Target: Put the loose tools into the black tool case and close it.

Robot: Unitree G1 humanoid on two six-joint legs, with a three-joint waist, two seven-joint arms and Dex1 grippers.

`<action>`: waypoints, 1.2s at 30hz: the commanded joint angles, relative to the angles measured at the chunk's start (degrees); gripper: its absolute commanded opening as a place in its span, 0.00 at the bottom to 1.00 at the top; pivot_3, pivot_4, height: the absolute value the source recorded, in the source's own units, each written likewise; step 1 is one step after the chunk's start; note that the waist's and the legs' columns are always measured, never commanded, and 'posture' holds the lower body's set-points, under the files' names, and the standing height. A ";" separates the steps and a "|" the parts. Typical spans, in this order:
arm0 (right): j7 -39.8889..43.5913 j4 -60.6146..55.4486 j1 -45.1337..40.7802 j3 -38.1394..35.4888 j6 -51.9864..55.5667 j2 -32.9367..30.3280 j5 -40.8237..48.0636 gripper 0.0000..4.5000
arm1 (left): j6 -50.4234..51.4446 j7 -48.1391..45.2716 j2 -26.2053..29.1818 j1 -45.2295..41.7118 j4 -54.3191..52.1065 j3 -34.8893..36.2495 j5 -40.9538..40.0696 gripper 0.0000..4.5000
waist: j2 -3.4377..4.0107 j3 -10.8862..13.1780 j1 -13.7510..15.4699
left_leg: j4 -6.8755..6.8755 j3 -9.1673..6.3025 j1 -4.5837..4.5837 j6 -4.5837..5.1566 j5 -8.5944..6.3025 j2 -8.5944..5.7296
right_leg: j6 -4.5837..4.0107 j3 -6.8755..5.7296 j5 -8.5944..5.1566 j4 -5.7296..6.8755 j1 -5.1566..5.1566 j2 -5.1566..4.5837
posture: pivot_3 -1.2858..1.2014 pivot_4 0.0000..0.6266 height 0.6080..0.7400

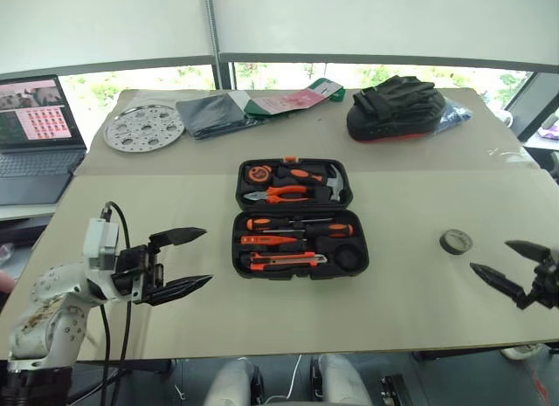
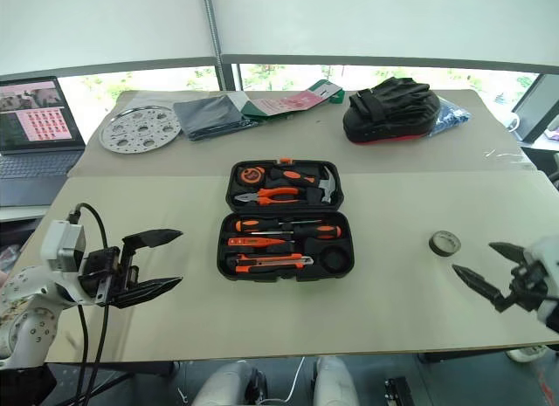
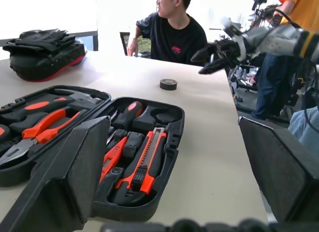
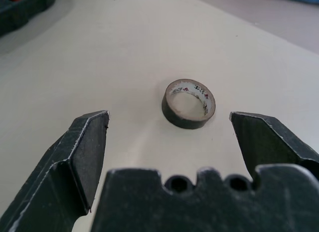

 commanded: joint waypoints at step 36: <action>16.49 -15.65 -36.14 31.40 26.63 1.29 5.89 0.00 | -2.10 3.01 -0.54 -0.18 -0.76 -4.37 6.59 1.00 | 0.17 0.33 0.29 | 0.10 -0.05 -0.24 -0.27 0.13 0.02 | 0.29 -0.23 0.12 -0.08 -0.13 -0.09 | 0.52 0.24 1.00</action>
